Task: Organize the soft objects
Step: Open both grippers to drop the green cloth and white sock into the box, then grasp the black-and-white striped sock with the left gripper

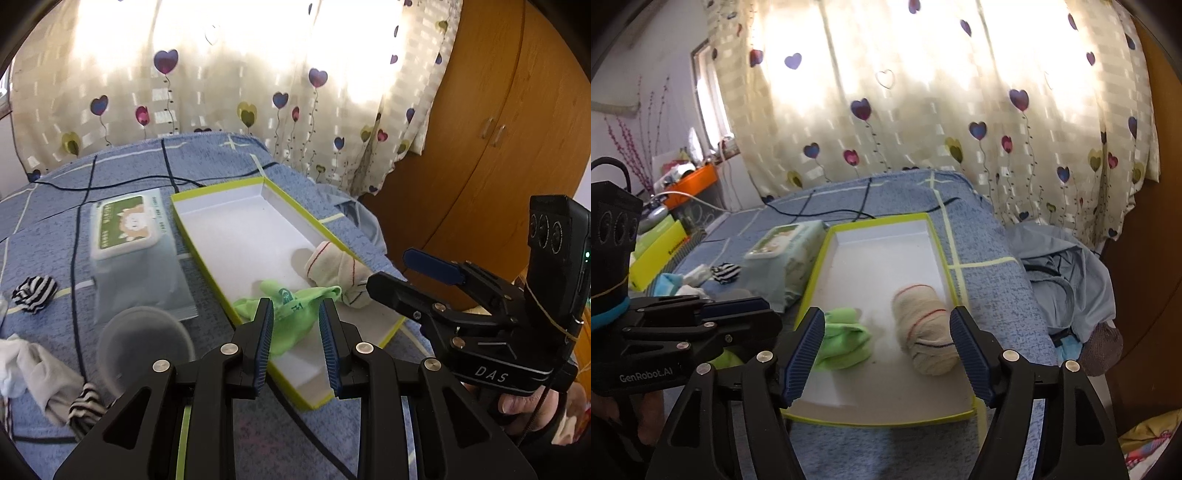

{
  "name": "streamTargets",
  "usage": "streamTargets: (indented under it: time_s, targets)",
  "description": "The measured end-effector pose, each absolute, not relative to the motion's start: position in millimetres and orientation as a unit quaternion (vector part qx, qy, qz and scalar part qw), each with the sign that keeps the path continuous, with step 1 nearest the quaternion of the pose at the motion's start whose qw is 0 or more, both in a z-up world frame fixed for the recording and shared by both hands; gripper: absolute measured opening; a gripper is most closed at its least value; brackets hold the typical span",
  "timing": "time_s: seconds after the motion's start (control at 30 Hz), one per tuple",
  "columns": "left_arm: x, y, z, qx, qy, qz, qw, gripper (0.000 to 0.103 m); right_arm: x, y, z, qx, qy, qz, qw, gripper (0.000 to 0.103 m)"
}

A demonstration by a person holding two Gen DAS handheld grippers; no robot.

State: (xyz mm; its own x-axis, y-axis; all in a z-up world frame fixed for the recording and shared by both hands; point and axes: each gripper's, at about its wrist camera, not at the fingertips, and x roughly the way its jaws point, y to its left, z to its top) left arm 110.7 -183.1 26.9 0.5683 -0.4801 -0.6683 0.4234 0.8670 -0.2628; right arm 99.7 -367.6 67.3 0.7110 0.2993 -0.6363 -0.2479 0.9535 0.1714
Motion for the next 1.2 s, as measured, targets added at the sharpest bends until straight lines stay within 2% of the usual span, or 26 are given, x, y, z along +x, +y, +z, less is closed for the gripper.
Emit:
streamTargets:
  time_s: [1.2]
  targets:
    - [55.5, -78.3, 36.8, -0.097, 0.359, -0.174, 0.912, 0.027, 60.7, -275.0, 93.1, -0.020, 0.346, 0.220, 0.912, 0.073]
